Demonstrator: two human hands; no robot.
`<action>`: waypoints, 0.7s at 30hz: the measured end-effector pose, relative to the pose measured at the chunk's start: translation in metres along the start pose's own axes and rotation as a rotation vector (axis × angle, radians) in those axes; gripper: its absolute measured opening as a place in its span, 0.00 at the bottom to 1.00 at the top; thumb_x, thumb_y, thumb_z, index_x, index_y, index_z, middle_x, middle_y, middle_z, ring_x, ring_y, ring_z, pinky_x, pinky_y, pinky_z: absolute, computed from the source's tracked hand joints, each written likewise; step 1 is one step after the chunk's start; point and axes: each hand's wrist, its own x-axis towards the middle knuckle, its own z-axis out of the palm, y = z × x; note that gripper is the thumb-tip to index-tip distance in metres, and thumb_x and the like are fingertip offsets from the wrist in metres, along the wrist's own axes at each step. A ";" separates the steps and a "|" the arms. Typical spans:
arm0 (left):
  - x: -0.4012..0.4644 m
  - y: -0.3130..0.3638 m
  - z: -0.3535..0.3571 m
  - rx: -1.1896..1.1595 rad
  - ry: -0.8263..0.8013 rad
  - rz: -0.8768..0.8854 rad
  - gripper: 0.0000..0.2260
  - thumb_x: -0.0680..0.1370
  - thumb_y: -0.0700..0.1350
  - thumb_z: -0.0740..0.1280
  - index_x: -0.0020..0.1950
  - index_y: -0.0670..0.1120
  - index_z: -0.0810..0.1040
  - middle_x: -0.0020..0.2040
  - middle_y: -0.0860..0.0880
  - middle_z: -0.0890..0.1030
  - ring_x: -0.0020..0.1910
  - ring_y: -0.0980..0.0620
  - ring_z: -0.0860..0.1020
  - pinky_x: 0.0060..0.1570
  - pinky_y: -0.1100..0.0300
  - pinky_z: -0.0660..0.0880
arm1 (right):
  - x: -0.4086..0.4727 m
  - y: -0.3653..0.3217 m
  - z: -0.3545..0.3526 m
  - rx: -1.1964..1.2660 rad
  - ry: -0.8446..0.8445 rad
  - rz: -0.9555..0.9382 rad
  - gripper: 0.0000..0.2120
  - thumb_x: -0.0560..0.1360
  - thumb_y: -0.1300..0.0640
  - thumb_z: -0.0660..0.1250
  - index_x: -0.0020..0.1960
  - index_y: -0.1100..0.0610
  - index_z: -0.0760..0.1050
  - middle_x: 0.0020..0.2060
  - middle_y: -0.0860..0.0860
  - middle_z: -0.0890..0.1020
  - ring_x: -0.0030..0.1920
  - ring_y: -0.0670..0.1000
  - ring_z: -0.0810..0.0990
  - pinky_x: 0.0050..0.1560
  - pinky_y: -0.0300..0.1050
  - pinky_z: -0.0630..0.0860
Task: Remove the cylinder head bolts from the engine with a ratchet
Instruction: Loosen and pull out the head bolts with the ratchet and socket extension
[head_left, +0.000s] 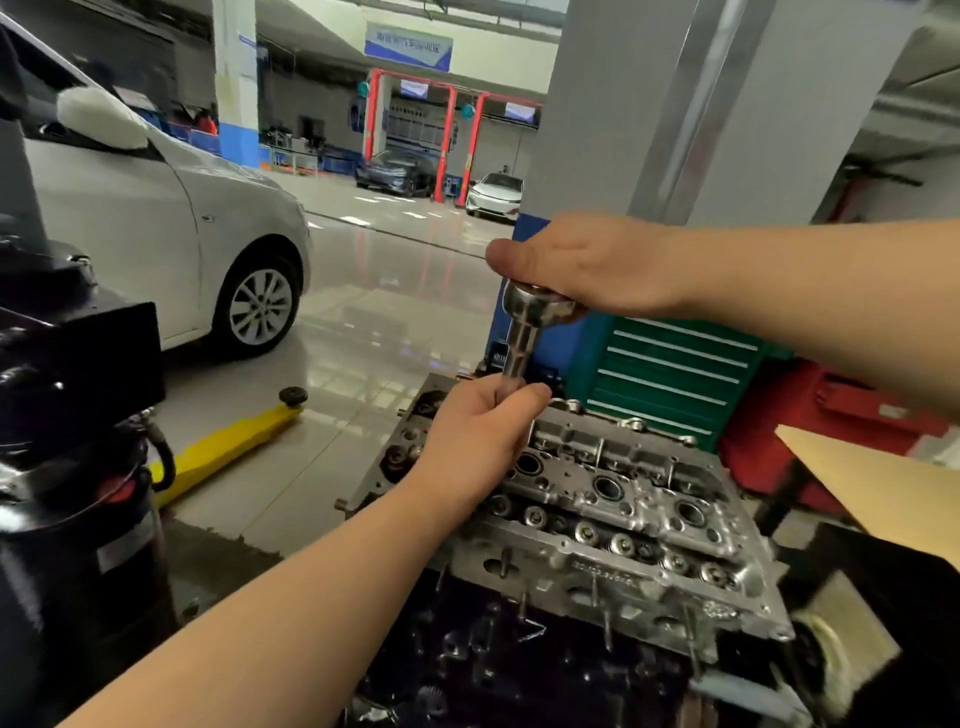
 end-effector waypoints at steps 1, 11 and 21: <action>-0.001 0.001 0.000 0.001 0.010 0.004 0.17 0.78 0.52 0.69 0.35 0.43 0.70 0.27 0.47 0.66 0.27 0.49 0.63 0.29 0.58 0.63 | 0.001 -0.004 -0.001 -0.033 0.012 0.002 0.33 0.79 0.27 0.48 0.29 0.51 0.65 0.23 0.43 0.70 0.25 0.43 0.65 0.35 0.42 0.64; 0.003 0.006 0.003 0.084 0.030 -0.042 0.15 0.75 0.54 0.67 0.34 0.48 0.69 0.28 0.50 0.68 0.29 0.49 0.66 0.37 0.50 0.65 | 0.003 0.001 -0.001 0.034 0.136 0.053 0.31 0.75 0.29 0.52 0.28 0.52 0.64 0.19 0.42 0.68 0.22 0.43 0.66 0.26 0.32 0.62; 0.006 -0.002 0.001 0.040 -0.030 -0.034 0.17 0.71 0.56 0.69 0.33 0.48 0.66 0.27 0.50 0.65 0.25 0.51 0.62 0.30 0.58 0.60 | -0.004 0.013 -0.035 0.244 -0.324 -0.052 0.23 0.80 0.37 0.62 0.38 0.53 0.76 0.35 0.51 0.76 0.37 0.52 0.72 0.44 0.48 0.70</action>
